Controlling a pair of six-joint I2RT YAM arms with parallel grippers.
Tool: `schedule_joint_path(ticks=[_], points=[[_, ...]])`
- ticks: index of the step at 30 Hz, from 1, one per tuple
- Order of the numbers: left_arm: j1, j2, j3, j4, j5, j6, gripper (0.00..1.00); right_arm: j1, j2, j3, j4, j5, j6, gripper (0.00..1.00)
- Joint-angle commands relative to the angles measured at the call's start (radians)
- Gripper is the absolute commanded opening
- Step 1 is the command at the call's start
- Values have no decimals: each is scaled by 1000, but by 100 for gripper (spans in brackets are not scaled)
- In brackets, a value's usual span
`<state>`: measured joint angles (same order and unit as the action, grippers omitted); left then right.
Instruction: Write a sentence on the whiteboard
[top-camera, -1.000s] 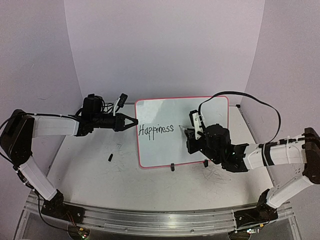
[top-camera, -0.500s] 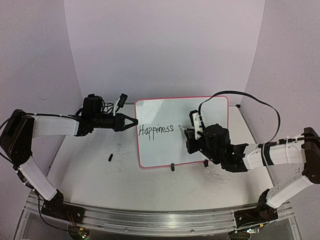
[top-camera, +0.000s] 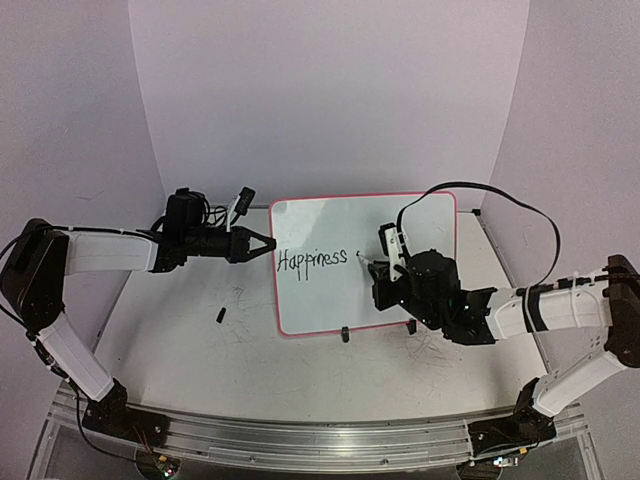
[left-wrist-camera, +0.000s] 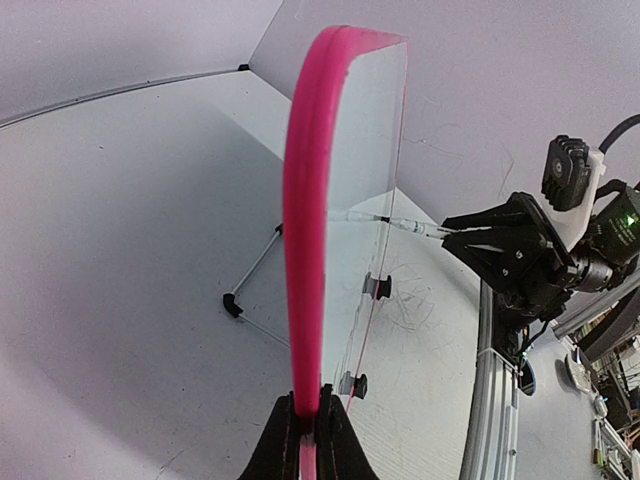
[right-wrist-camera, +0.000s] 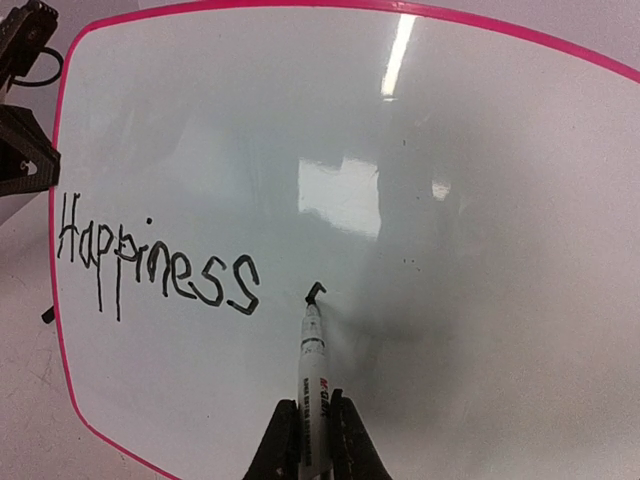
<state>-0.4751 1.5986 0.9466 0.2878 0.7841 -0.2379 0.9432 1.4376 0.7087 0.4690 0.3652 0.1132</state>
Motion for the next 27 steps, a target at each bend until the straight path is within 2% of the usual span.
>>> schedule_joint_path(ticks=[1, 14, 27], points=[[-10, -27, 25, -13, 39, 18, 0, -5, -18, -19, -41, 4, 22, 0], [-12, -19, 27, -15, 43, 18, 0, -5, -56, -49, -15, 76, 28, 0], [-14, -21, 27, -16, 51, 21, 0, -8, 3, -2, 68, 81, 7, 0]])
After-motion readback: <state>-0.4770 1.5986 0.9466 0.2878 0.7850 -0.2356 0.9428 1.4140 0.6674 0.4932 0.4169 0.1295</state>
